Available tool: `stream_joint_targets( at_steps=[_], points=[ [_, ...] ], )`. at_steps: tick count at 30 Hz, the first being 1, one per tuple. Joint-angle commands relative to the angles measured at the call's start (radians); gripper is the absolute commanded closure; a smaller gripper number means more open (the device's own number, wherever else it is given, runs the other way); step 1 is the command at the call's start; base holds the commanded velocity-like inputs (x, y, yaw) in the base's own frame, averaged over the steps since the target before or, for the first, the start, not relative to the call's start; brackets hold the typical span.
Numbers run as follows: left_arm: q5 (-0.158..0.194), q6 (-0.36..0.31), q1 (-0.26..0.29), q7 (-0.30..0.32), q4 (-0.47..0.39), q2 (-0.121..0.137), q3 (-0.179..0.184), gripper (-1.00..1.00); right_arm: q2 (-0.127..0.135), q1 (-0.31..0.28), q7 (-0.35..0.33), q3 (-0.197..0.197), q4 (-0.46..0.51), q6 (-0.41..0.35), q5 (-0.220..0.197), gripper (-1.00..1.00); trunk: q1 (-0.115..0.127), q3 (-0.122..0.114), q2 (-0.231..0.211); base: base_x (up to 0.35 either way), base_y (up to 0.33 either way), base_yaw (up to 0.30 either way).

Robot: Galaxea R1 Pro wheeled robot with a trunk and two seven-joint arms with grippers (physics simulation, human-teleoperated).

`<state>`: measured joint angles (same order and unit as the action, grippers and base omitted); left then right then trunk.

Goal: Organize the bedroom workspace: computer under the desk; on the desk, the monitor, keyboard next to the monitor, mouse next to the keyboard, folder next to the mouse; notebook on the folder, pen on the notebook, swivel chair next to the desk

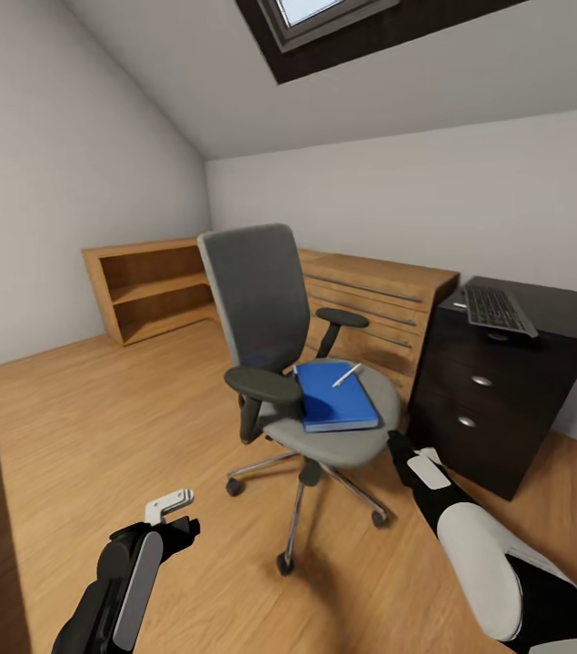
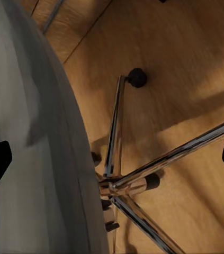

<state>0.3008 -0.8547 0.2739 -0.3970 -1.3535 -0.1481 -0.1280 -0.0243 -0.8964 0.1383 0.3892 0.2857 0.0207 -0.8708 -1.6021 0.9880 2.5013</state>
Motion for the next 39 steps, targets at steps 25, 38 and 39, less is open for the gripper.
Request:
stream_joint_targets(
  at_steps=[25,38,39],
  points=[
    [0.008,0.059,0.001,-0.009,0.01,-0.002,0.002,-1.0,-0.002,0.002,0.001,-0.004,-0.008,0.002,-0.011,-1.0,-0.001,0.001,0.0,0.117,0.0,0.001],
    [0.009,0.062,0.001,-0.009,0.015,-0.002,0.002,-1.0,-0.002,0.002,0.001,-0.004,-0.008,0.002,-0.01,-1.0,-0.001,0.001,0.0,-0.244,0.0,0.0],
    [0.009,0.062,0.001,-0.009,0.015,-0.002,0.002,-1.0,-0.002,0.002,0.001,-0.004,-0.008,0.002,-0.01,-1.0,-0.001,0.001,0.0,-0.065,0.0,0.0]
  ],
)
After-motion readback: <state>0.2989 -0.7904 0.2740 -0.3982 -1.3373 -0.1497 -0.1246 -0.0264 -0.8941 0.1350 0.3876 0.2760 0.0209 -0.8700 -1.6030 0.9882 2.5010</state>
